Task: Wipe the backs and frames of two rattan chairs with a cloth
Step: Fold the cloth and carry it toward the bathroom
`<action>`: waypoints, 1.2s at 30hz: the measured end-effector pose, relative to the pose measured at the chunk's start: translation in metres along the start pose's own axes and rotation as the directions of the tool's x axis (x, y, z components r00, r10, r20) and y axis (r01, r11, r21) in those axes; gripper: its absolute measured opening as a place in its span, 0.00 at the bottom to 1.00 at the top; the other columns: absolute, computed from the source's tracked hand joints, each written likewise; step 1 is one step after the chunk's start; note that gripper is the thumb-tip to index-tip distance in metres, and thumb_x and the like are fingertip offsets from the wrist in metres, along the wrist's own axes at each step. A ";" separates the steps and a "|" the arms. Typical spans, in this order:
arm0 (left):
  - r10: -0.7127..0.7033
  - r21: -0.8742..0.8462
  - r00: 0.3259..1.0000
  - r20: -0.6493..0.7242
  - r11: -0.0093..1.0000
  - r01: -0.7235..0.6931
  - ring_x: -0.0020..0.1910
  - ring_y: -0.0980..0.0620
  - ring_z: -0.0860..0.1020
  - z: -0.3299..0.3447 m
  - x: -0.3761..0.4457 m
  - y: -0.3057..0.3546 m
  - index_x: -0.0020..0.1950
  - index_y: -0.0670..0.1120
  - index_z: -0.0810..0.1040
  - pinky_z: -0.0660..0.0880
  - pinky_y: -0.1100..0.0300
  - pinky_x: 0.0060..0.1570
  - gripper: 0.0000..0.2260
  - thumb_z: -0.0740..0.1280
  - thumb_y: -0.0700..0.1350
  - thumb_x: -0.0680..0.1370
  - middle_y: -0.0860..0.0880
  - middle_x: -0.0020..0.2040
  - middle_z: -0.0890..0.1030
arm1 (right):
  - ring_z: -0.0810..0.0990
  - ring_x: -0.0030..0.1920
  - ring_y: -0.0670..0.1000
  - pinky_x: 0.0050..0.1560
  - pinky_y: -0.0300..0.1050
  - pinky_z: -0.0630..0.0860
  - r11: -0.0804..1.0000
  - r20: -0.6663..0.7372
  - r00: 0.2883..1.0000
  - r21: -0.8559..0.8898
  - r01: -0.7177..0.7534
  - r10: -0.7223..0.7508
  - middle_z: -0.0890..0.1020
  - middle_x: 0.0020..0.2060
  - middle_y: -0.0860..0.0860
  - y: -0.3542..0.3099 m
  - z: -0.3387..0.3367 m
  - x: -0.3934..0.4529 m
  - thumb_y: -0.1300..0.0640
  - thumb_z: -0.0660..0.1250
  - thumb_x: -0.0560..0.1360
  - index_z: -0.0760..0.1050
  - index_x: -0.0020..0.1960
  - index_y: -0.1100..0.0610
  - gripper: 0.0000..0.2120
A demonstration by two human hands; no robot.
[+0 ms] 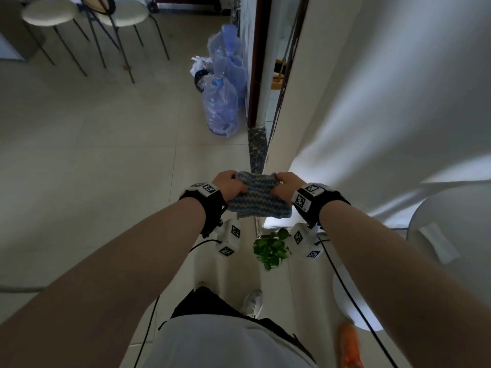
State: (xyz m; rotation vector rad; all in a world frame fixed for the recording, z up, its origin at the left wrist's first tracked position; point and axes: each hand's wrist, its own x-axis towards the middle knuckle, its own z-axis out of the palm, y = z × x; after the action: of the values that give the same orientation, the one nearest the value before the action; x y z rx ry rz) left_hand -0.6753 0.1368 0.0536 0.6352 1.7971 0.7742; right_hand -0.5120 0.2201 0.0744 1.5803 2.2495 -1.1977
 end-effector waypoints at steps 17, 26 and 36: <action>0.183 0.154 0.977 0.106 0.968 -0.198 0.56 0.41 0.80 0.096 -0.070 -0.021 0.62 0.43 0.77 0.78 0.48 0.59 0.13 0.69 0.41 0.78 0.41 0.58 0.81 | 0.76 0.58 0.61 0.51 0.45 0.70 0.986 -0.197 0.980 -0.153 -0.059 0.028 0.77 0.61 0.60 0.092 0.002 -0.089 0.60 0.58 0.80 0.72 0.63 0.61 0.13; 0.187 0.219 0.962 0.197 0.948 -0.229 0.54 0.43 0.77 0.220 -0.092 -0.004 0.65 0.42 0.74 0.77 0.52 0.57 0.14 0.65 0.40 0.79 0.44 0.56 0.77 | 0.75 0.59 0.61 0.49 0.44 0.67 0.980 -0.227 0.965 -0.118 -0.160 0.130 0.76 0.61 0.61 0.216 -0.033 -0.123 0.56 0.56 0.82 0.70 0.63 0.63 0.14; 0.039 0.313 0.936 0.350 0.937 -0.156 0.49 0.41 0.80 0.419 -0.102 0.003 0.52 0.46 0.76 0.82 0.52 0.49 0.03 0.63 0.41 0.80 0.44 0.49 0.80 | 0.76 0.48 0.60 0.45 0.48 0.70 0.941 -0.133 0.961 -0.212 -0.266 0.242 0.78 0.53 0.62 0.429 -0.078 -0.161 0.50 0.56 0.83 0.69 0.51 0.60 0.13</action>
State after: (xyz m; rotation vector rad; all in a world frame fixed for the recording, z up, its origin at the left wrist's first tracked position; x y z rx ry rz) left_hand -0.2463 0.1526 0.0084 1.0272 1.5928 0.3887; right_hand -0.0552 0.2106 -0.0115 1.8070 2.0701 -0.7773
